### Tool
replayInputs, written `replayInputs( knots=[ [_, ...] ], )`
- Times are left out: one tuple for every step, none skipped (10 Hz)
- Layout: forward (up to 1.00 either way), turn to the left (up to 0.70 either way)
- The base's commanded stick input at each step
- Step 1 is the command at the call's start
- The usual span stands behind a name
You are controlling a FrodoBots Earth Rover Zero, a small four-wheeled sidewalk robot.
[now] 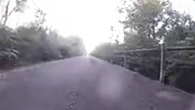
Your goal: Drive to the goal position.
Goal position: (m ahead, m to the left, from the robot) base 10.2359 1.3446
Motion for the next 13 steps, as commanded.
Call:
replayInputs(
  knots=[
    [1.00,0.00],
    [1.00,0.00],
    [1.00,0.00],
    [1.00,0.00],
    [1.00,0.00],
    [1.00,0.00],
    [1.00,0.00],
    [1.00,0.00],
    [1.00,0.00],
    [1.00,0.00],
    [1.00,0.00],
    [1.00,0.00],
    [1.00,0.00]
  ],
)
